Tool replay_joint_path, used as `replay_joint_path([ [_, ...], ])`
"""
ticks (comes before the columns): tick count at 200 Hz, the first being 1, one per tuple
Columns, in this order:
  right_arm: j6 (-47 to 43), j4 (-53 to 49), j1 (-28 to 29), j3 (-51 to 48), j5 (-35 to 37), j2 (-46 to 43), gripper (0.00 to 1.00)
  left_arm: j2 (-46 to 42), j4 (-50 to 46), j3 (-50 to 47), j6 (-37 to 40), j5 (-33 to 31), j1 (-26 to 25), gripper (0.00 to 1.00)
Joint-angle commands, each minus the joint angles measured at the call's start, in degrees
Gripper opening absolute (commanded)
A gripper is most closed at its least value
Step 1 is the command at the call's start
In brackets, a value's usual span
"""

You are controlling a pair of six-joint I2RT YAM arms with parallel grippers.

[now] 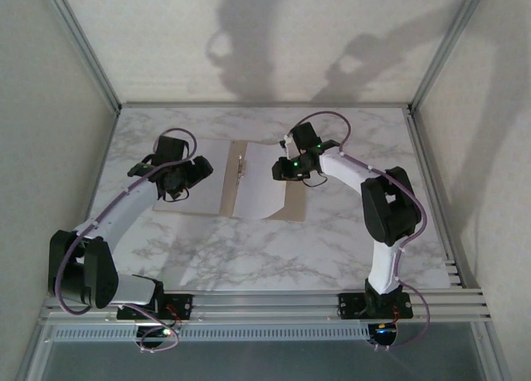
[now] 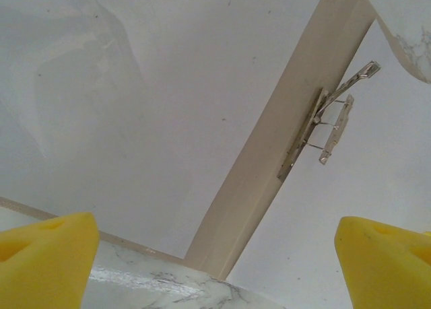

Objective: Put the files into the folder

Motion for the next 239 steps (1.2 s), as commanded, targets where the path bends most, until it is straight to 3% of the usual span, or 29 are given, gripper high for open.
replay_joint_path([
  [1,-1.1,-2.5,-1.4,2.2,-1.7,1.7,0.35,0.4,-1.6,-1.5,0.9,-1.5,0.6,0.91],
  [41,-1.4,-1.6,-2.4,2.3,-0.7,2.0,0.41,0.7,-1.2,-2.0,0.5,-1.1,0.6,0.91],
  [154,-0.9,-2.0,-3.2,1.1,0.3,1.4,0.44,0.8,-1.5,-1.6,0.6,-1.1,0.7,0.91],
  [239,1.2,1.3,-3.2,-2.7,1.5,-0.7,0.39,0.6,-1.6,-1.2,0.4,-0.5,0.7,0.91],
])
